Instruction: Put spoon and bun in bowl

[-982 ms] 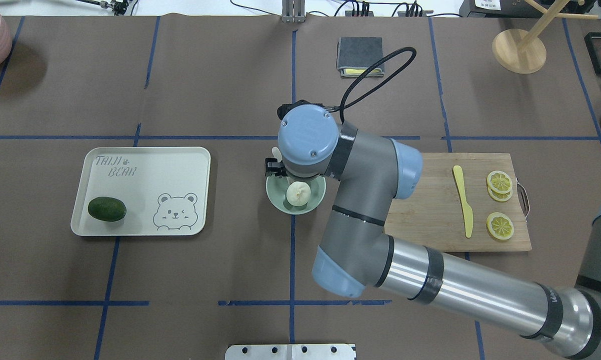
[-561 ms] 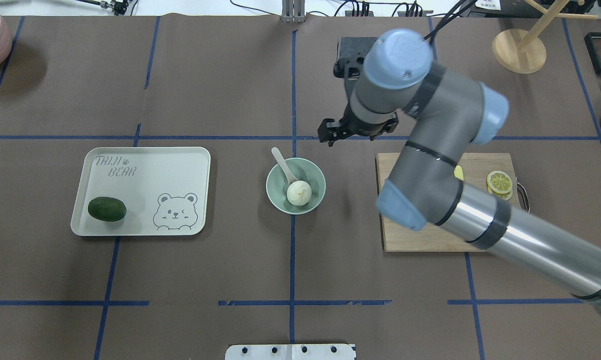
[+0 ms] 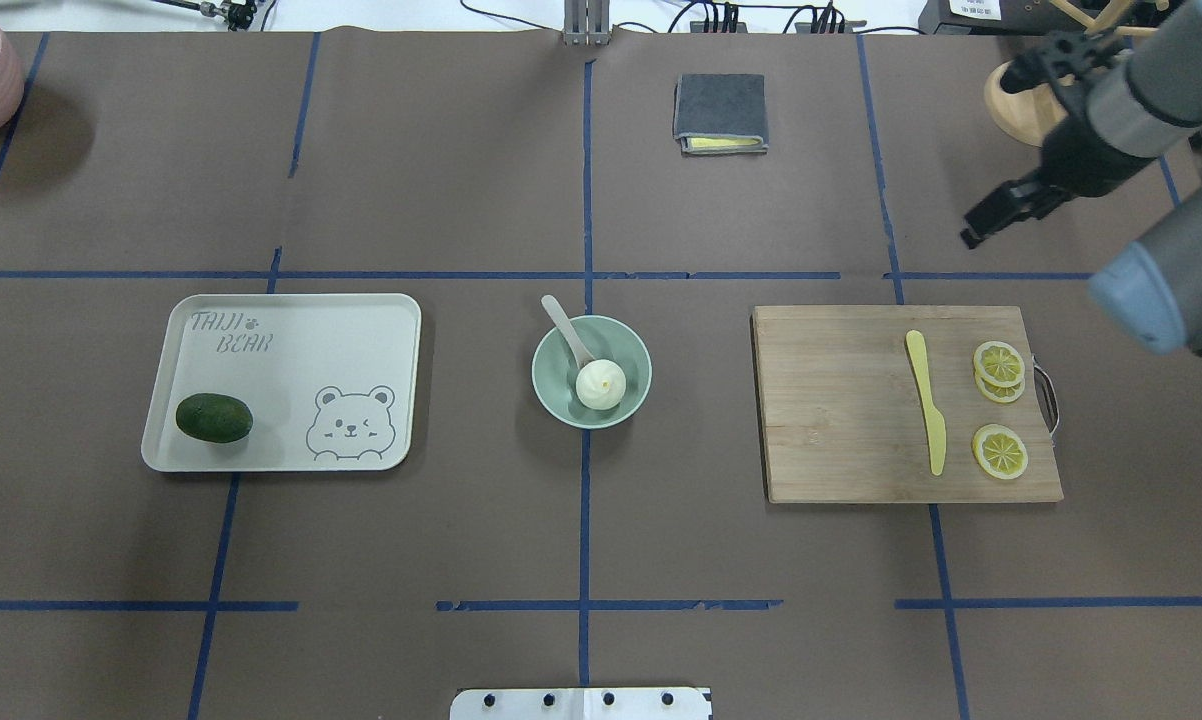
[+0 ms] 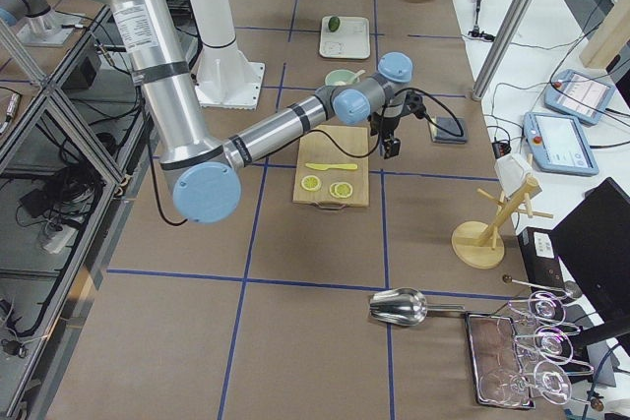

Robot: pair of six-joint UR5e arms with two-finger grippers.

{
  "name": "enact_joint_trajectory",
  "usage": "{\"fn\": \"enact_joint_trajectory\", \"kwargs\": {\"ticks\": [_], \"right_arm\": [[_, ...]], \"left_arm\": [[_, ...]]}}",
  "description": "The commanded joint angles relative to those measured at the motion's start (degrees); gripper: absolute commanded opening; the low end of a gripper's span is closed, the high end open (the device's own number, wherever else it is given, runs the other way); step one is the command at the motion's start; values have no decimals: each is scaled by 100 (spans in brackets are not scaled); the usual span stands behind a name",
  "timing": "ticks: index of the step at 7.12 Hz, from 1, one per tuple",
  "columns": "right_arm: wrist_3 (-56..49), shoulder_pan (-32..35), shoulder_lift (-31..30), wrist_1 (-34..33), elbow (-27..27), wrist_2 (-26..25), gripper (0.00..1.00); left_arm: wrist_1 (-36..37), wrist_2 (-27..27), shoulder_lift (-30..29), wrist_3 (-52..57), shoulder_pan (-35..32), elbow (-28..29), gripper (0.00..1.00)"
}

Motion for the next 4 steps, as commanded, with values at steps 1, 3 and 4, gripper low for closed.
{"fn": "enact_joint_trajectory", "kwargs": {"ticks": [1,3,4], "right_arm": [[-1689,1440,-1088,-5,2,-12,100],[-1633,2181,-1791,-14,-16,23,100],[-1651,2255,-2056,-5,-7,15,100]], "left_arm": [[0,196,7,8,4,-35,100],[18,354,7,8,4,-18,100],[26,363,59,8,-5,-35,100]]}}
